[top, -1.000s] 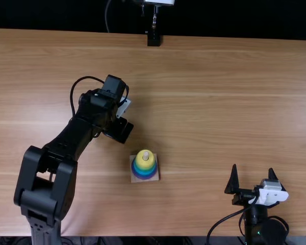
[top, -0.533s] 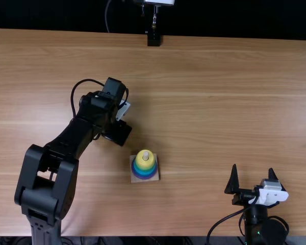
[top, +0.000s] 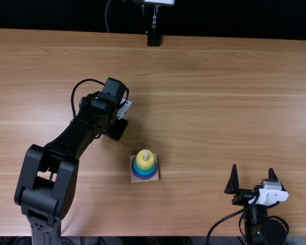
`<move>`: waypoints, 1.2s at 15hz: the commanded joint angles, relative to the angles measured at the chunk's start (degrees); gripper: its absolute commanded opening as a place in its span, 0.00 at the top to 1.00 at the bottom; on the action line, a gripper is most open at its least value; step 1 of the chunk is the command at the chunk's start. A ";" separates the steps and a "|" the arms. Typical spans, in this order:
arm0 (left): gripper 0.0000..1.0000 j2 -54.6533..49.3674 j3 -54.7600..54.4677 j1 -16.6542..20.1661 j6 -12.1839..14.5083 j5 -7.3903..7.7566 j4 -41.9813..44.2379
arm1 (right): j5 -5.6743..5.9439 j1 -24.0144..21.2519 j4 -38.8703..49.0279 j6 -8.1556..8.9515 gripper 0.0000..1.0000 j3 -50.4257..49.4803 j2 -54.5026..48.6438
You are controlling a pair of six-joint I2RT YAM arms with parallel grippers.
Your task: Build the Hanoi tower: stack the rings onto the peg from bottom to top in this color order: purple, dark blue, light blue, dark green, light green, yellow, orange.
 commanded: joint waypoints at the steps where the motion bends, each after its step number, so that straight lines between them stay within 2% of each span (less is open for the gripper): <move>1: 0.82 1.35 -1.91 0.41 0.66 -1.13 -0.04 | 0.01 -0.55 -1.35 0.05 0.00 -0.62 -0.69; 2: 0.97 1.35 -2.00 0.50 0.66 -1.23 -0.04 | 0.01 -0.55 -1.35 0.05 0.00 -0.62 -0.69; 3: 1.00 1.08 -2.09 0.50 0.66 -1.13 -0.14 | 0.01 -0.55 -1.35 0.05 0.00 -0.62 -0.69; 6: 1.00 0.38 -0.68 0.50 -0.18 -1.13 -4.47 | 0.01 -0.55 -1.35 0.05 0.00 -0.62 -0.69; 10: 1.00 -5.60 8.20 0.24 -0.29 -0.70 -19.02 | 0.01 -0.55 -1.35 0.05 0.00 -0.62 -0.69; 11: 1.00 -7.53 10.04 0.06 -1.03 -0.60 -21.66 | 0.01 -0.55 -1.35 0.05 0.00 -0.62 -0.69; 14: 1.00 -13.33 14.97 -1.61 -7.78 -0.18 -30.41 | 0.01 -0.55 -1.35 0.05 0.00 -0.62 -0.69; 16: 1.00 -16.14 19.27 -3.63 -11.15 -0.18 -34.52 | 0.01 -0.55 -1.35 0.05 0.00 -0.62 -0.69; 18: 1.00 -17.73 22.00 -6.09 -13.16 -0.28 -37.06 | 0.01 -0.55 -1.35 0.05 0.00 -0.62 -0.69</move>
